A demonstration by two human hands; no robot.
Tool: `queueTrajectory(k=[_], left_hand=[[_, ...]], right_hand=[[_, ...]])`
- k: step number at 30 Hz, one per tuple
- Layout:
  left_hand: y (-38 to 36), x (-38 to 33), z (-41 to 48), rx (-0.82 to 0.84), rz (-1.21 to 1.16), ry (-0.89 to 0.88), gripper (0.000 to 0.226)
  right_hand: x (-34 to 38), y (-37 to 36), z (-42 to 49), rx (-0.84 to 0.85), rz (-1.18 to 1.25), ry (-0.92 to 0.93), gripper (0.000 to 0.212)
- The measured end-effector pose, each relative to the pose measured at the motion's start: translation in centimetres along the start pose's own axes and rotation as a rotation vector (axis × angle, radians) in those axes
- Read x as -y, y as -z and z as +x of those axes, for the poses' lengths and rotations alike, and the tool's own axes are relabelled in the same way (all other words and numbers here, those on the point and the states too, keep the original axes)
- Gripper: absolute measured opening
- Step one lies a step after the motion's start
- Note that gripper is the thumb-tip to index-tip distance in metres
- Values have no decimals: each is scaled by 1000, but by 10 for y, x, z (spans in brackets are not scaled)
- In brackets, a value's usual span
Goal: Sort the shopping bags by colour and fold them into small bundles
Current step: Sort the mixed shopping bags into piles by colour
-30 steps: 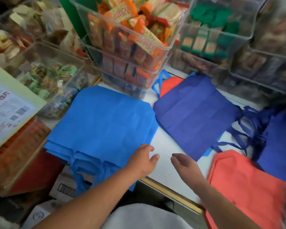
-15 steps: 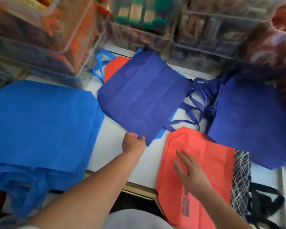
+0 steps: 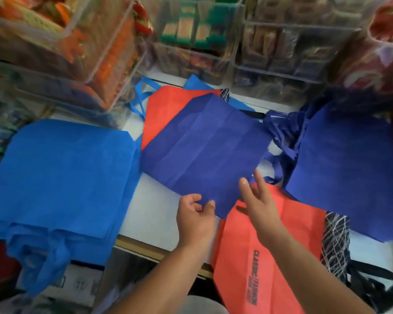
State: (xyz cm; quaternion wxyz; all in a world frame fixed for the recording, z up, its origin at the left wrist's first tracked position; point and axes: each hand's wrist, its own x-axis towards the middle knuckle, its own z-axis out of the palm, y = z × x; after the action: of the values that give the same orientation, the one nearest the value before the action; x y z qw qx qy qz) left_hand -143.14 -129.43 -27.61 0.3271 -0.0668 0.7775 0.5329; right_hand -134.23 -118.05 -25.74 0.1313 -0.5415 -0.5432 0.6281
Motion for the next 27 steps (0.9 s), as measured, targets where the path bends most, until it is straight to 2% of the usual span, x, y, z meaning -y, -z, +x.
queueTrajectory(k=[2, 7, 11, 14, 17, 19, 22, 27], left_hand=[[1, 9, -17, 52, 24, -22, 25], [14, 6, -27, 238, 143, -63, 15], [46, -4, -3, 75, 305, -176, 19], [67, 2, 26, 29, 409, -182, 36], [79, 17, 53, 86, 625, -132, 72], [86, 23, 66, 110, 705, -80, 88], [98, 23, 78, 127, 701, -56, 97], [110, 27, 80, 284, 747, -91, 92]], right_hand=[[15, -13, 7, -51, 30, 73, 76], [28, -16, 1, -98, -337, 269, 54], [38, -5, -10, -142, -427, 492, 53], [29, 18, -14, -239, -409, 362, 50], [-6, 30, -16, -219, -371, 197, 48], [-26, 30, -23, -204, -379, 154, 48], [-36, 21, -28, -231, -383, 113, 50], [-26, -4, -27, -90, -536, 221, 61]])
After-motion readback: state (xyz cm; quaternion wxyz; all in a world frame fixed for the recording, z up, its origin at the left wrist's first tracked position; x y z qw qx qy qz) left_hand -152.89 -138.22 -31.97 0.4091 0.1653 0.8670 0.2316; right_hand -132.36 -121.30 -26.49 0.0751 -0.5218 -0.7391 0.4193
